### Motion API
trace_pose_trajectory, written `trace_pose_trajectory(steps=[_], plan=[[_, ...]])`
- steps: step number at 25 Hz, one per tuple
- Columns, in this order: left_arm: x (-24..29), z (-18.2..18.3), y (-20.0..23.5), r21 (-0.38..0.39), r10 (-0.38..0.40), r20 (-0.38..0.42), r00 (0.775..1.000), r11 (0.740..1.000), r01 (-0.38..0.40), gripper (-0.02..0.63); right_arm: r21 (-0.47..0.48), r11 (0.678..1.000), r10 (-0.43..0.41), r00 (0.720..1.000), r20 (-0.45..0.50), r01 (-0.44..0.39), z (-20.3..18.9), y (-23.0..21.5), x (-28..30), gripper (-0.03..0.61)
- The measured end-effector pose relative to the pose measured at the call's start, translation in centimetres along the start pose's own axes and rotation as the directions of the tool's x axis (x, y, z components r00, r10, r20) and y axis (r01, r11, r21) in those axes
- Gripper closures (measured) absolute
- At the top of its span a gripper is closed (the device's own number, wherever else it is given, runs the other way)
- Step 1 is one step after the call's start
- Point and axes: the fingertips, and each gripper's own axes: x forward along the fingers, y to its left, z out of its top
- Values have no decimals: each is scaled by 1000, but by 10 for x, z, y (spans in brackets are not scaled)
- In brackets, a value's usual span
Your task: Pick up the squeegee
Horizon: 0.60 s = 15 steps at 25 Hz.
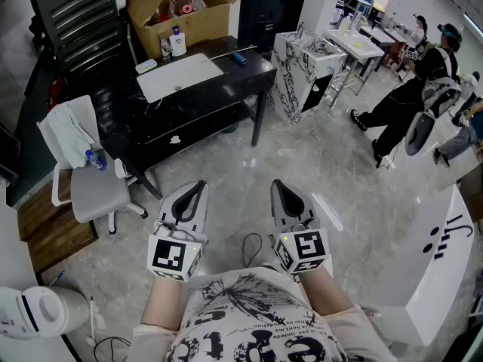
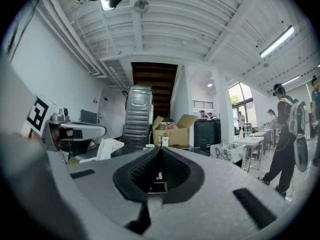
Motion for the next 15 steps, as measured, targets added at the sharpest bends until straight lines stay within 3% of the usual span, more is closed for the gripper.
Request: trace_pose_trajectory(steps=[15], plan=[[-1,-4,15,-8,7,5,1000,1000,-7,601,40,999,-12,1000,-27,13,-12,3,11,586]])
